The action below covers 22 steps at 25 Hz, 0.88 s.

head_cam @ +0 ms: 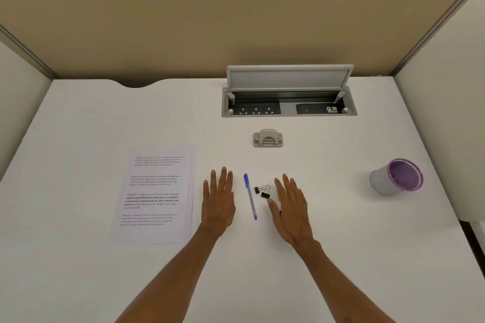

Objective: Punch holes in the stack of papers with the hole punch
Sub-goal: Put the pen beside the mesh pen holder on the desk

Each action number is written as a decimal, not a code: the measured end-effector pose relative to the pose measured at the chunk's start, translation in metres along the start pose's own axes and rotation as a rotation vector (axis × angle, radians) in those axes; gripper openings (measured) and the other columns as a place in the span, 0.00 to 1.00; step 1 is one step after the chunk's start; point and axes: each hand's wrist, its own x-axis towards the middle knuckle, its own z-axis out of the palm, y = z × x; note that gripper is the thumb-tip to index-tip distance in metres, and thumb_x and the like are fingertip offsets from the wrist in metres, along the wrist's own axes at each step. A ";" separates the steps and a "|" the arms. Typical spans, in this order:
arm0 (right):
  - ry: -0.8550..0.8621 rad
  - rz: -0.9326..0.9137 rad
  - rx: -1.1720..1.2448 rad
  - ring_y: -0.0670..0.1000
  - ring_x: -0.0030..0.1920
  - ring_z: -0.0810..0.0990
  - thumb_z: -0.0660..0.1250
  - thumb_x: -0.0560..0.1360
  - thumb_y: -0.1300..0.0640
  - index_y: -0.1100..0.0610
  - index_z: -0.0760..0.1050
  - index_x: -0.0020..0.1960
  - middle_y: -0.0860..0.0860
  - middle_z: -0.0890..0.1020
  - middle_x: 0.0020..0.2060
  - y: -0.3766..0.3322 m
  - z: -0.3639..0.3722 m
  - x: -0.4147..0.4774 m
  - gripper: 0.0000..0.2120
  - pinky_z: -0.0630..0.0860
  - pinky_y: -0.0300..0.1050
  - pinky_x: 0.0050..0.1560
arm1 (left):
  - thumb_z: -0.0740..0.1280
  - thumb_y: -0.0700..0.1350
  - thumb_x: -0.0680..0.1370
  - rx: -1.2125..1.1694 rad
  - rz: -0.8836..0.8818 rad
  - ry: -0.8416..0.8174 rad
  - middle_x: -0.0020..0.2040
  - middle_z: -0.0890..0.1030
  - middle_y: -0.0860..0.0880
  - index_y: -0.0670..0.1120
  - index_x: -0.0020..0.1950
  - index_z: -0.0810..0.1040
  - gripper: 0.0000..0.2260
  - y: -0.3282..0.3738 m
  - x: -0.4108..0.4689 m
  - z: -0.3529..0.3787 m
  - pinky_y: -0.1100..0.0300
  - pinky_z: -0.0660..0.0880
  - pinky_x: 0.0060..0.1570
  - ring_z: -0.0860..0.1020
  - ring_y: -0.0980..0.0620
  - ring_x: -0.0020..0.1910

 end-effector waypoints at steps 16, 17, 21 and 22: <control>0.065 -0.078 -0.460 0.60 0.80 0.52 0.53 0.82 0.41 0.49 0.57 0.80 0.53 0.57 0.81 -0.012 0.060 0.013 0.29 0.50 0.69 0.76 | 0.44 0.59 0.84 -0.107 -0.080 0.178 0.84 0.46 0.47 0.51 0.83 0.46 0.28 -0.001 0.010 0.066 0.40 0.42 0.79 0.45 0.41 0.82; 0.075 -0.056 -0.473 0.61 0.80 0.53 0.53 0.82 0.41 0.49 0.58 0.80 0.54 0.58 0.80 -0.007 0.057 0.010 0.28 0.49 0.69 0.76 | 0.44 0.60 0.84 -0.098 -0.086 0.180 0.84 0.45 0.47 0.51 0.84 0.46 0.29 0.001 0.010 0.068 0.40 0.40 0.79 0.44 0.41 0.82; 0.082 0.006 -0.420 0.61 0.80 0.55 0.54 0.82 0.41 0.50 0.61 0.79 0.54 0.61 0.80 0.008 0.051 0.006 0.28 0.53 0.67 0.76 | 0.45 0.60 0.84 -0.098 -0.163 0.214 0.84 0.46 0.47 0.51 0.84 0.46 0.29 0.013 0.009 0.070 0.37 0.43 0.79 0.43 0.41 0.82; 0.086 0.015 -0.391 0.60 0.80 0.55 0.54 0.82 0.42 0.50 0.61 0.79 0.54 0.61 0.79 0.011 0.051 0.005 0.28 0.55 0.66 0.76 | 0.45 0.59 0.85 -0.096 -0.173 0.227 0.84 0.46 0.46 0.51 0.84 0.46 0.29 0.015 0.009 0.071 0.37 0.44 0.79 0.43 0.40 0.83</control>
